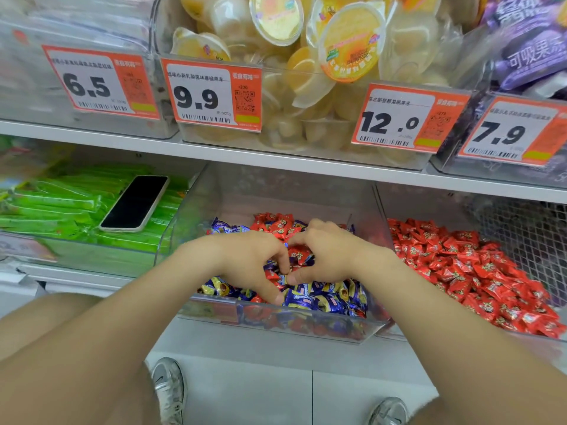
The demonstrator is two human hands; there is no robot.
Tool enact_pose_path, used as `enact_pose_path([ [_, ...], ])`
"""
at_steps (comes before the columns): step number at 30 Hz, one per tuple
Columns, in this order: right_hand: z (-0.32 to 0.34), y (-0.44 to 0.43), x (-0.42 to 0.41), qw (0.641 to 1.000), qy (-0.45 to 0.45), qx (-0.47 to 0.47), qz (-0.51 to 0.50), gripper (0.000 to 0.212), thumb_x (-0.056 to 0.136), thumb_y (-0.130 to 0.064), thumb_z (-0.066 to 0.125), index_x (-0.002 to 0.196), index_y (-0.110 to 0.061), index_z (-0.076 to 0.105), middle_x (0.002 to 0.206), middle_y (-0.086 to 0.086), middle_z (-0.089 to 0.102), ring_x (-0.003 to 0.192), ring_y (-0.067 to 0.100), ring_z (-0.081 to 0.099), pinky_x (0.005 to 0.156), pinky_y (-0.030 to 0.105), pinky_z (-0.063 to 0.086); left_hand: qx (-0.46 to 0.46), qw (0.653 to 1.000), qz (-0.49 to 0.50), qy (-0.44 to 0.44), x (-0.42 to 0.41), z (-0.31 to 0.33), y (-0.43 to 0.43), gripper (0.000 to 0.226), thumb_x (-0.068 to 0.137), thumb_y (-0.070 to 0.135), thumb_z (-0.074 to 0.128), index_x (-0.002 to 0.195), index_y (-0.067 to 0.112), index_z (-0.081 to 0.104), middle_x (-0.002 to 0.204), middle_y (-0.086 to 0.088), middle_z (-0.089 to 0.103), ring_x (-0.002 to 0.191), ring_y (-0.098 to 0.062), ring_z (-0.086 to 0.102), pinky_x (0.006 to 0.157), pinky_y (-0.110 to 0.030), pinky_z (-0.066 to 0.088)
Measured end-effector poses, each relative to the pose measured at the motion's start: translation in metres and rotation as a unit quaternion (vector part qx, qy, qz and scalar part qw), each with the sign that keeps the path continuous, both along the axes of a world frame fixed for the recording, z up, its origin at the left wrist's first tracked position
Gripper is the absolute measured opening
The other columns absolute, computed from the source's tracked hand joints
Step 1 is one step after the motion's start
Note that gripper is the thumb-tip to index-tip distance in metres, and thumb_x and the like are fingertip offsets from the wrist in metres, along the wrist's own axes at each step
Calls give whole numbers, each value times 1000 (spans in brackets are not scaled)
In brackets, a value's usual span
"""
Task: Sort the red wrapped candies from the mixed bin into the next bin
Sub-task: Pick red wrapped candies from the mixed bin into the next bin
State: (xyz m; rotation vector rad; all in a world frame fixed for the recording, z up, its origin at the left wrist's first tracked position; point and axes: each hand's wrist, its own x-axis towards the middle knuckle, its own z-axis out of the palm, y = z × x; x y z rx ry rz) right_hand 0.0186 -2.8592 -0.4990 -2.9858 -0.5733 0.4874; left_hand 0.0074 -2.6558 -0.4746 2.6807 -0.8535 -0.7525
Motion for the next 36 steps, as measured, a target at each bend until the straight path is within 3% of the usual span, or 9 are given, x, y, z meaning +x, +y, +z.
enact_pose_path([
  [6,-2,-1,9,999,7,43,-7,51,87,-53,81,130,-27,72,118,6,68,115,26,59,97,41,52,-27,998,2,-58,2,-10,-5,20,87,25,83,104,30,73,96,14,57,94,-12,49,82,-34,47],
  [10,3,-13,14,995,-11,84,-54,23,101,-45,66,102,-23,72,92,4,69,95,24,60,84,36,49,-58,995,44,-74,8,-2,1,17,92,14,66,102,27,70,98,13,60,87,-6,55,72,-23,44],
  [13,14,-21,11,987,-1,141,-78,19,106,-40,60,106,-27,73,75,-1,70,71,16,64,75,35,53,-110,986,92,-83,13,4,5,22,95,8,57,107,25,63,93,7,54,74,-2,53,54,-13,36],
  [16,22,-28,5,968,8,225,-107,21,109,-34,54,112,-32,75,90,8,75,66,15,64,69,35,54,-145,977,143,-68,25,5,5,28,98,1,48,111,23,61,88,7,50,70,-7,54,48,-13,36],
  [21,17,-28,2,902,61,369,-217,31,110,-17,46,108,-24,76,79,8,68,65,14,69,63,31,54,-156,971,159,-90,55,-11,1,36,104,0,46,116,28,65,95,2,58,69,-13,57,58,-23,46],
  [24,15,-22,5,874,65,396,-274,32,103,-18,49,96,-19,80,75,6,64,71,21,62,66,35,51,-113,982,111,-107,71,-27,-7,37,107,10,53,139,27,60,121,0,58,106,-16,58,88,-26,46],
  [28,13,-16,11,881,52,373,-288,31,100,-29,56,85,-11,78,71,7,62,67,22,58,65,34,47,-20,998,20,-49,86,-49,-12,79,99,36,71,164,27,28,162,-4,40,147,-25,42,121,-40,36],
  [33,4,-12,17,926,-3,282,-251,31,102,-11,53,100,-14,83,89,-4,73,74,14,63,66,27,50,-37,998,-11,-54,91,-53,-16,72,94,34,77,156,32,40,152,-1,48,137,-24,49,113,-40,42],
  [36,1,-6,23,947,-50,218,-233,30,87,-3,46,88,2,75,96,18,76,89,42,67,72,39,59,-36,996,-13,-76,90,-58,-19,57,95,32,76,144,29,49,132,-1,50,125,-25,52,101,-36,44],
])
